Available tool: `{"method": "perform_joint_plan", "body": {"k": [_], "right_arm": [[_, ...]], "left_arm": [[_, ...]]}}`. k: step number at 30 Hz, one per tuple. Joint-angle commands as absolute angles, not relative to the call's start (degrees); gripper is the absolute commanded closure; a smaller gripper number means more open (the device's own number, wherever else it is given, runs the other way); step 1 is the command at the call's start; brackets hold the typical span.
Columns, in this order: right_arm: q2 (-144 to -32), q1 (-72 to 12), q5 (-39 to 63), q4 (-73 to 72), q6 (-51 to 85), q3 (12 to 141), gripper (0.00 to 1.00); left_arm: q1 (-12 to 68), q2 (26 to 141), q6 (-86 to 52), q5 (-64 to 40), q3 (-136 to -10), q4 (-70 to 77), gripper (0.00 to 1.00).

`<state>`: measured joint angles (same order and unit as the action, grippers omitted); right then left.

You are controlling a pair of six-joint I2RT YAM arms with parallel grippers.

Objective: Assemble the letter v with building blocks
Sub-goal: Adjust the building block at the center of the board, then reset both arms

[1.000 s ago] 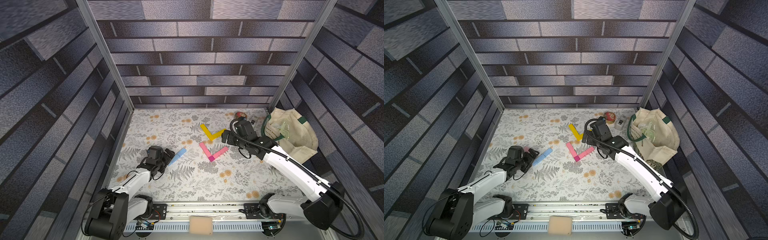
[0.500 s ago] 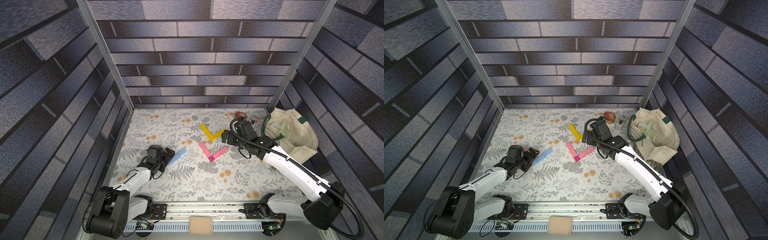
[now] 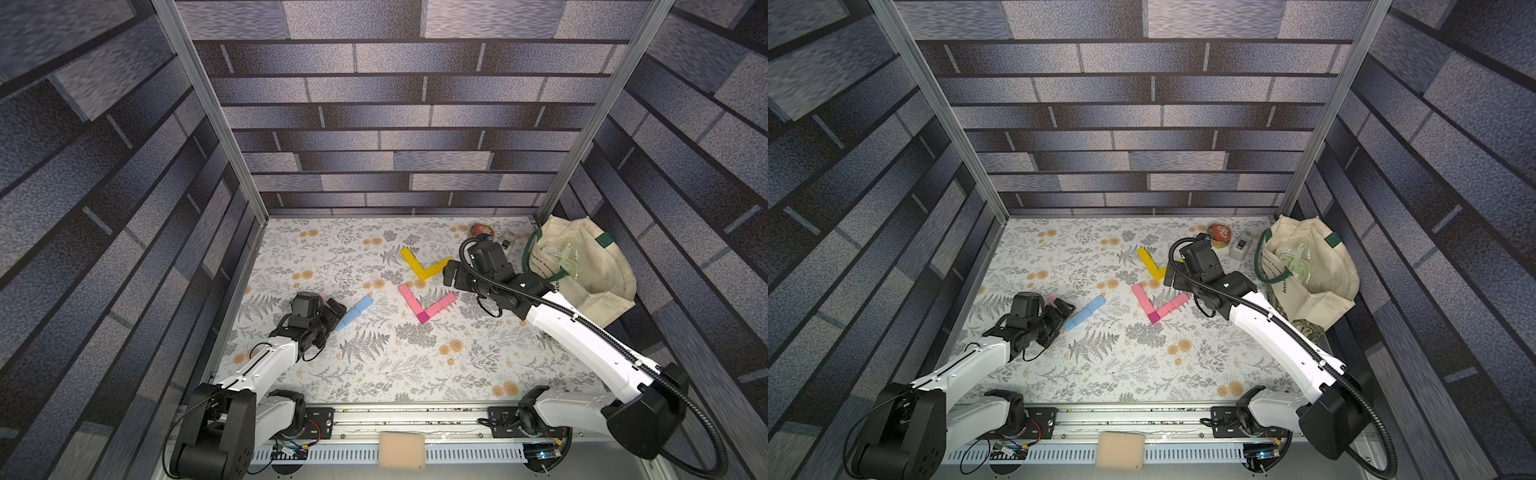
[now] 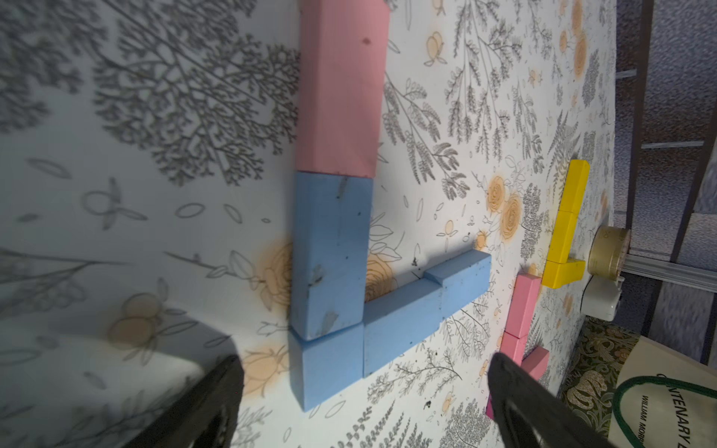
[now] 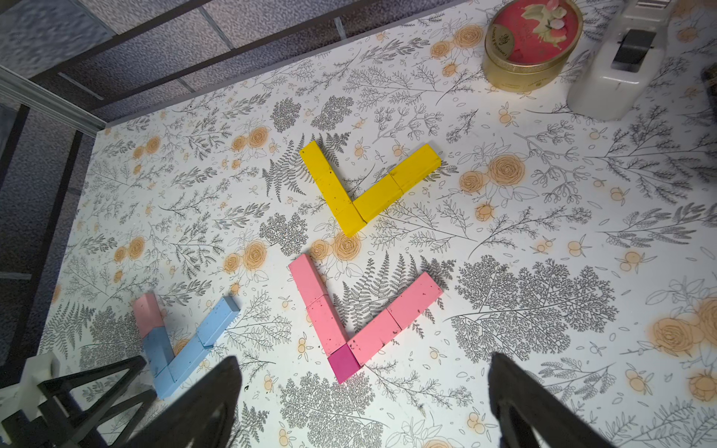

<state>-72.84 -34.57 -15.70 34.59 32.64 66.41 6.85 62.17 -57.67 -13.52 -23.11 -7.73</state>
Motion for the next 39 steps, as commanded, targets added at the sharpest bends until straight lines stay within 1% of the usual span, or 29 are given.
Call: {"method": "perform_joint_plan", "body": {"k": [1, 3, 4, 6, 9, 10, 12, 17, 20, 24, 27, 28, 29, 31, 33, 34, 35, 38, 39], "right_arm": [[-75.79, -34.15, -22.30, 37.26, 25.84, 70.26, 0.00], [-76.98, -33.66, -31.28, 37.19, 21.22, 70.51, 0.00], [-77.00, -32.62, -33.34, 35.76, 19.25, 69.61, 0.00], [-75.82, -28.05, -35.99, 32.63, 19.45, 66.43, 0.00], [-73.38, -19.42, -35.37, 26.53, 20.57, 59.84, 0.00], [-72.92, -17.32, -36.24, 24.00, 19.62, 57.21, 0.00], [-73.38, -14.50, -38.85, 20.07, 16.18, 53.94, 0.00], [-77.99, -9.55, -44.28, 15.60, 13.91, 49.72, 0.00], [-80.95, -9.16, -43.46, 7.40, 13.06, 45.27, 0.00], [-82.15, -9.15, -40.79, -9.16, 10.22, 37.73, 0.00], [-82.71, -9.16, -37.29, -24.20, 6.44, 32.03, 0.00], [-83.81, -9.14, -36.56, -28.48, 4.61, 30.94, 0.00], [-84.17, -9.16, -36.73, -28.08, 4.22, 31.45, 0.00], [-84.58, -8.77, -32.52, -34.72, 2.08, 28.71, 0.00], [-86.29, -8.77, -30.69, -42.41, 0.31, 25.84, 0.00], [-84.96, -8.76, -29.12, -40.01, 0.63, 25.84, 0.00], [-85.15, -8.70, -29.12, -42.87, 0.21, 24.83, 0.00], [-85.19, -8.05, -25.40, -43.83, 0.10, 24.03, 0.00], [-85.23, -7.41, -24.00, -42.25, 0.45, 24.76, 0.00]], "left_arm": [[3.54, 57.79, -51.01, -13.86, -26.86, -21.41, 0.00], [0.88, 54.52, -47.04, -12.50, -31.08, -26.30, 0.00], [-0.39, 53.56, -45.17, -11.15, -33.19, -28.18, 0.00], [-3.96, 53.36, -40.86, -7.35, -38.62, -31.23, 0.00], [-8.78, 57.31, -37.91, -2.07, -45.22, -32.31, 0.00], [-9.64, 59.08, -37.35, 1.93, -47.09, -32.07, 0.00], [-10.20, 61.64, -36.69, 9.64, -48.33, -29.67, 0.00], [-10.41, 68.98, -32.49, 23.63, -43.14, -12.92, 0.00], [-10.45, 75.17, -26.36, 28.79, -41.11, -4.07, 0.00], [-12.66, 81.65, -24.57, 26.76, -39.00, 3.87, 0.00], [-13.25, 82.53, -25.10, 23.42, -34.89, 14.18, 0.00], [-12.90, 82.80, -24.64, 22.61, -33.65, 17.95, 0.00], [-12.76, 83.40, -23.92, 20.47, -33.00, 20.47, 0.00], [-11.17, 83.93, -21.54, 20.16, -32.59, 22.62, 0.00], [-8.76, 82.97, -18.00, 19.90, -30.42, 27.07, 0.00], [-7.11, 82.62, -15.99, 20.52, -29.12, 29.89, 0.00], [-5.67, 82.70, -14.18, 21.02, -27.96, 32.82, 0.00], [-1.08, 85.38, -7.30, 20.67, -25.50, 41.83, 0.00], [0.07, 86.47, -5.46, 19.99, -26.67, 41.21, 0.00]]}}
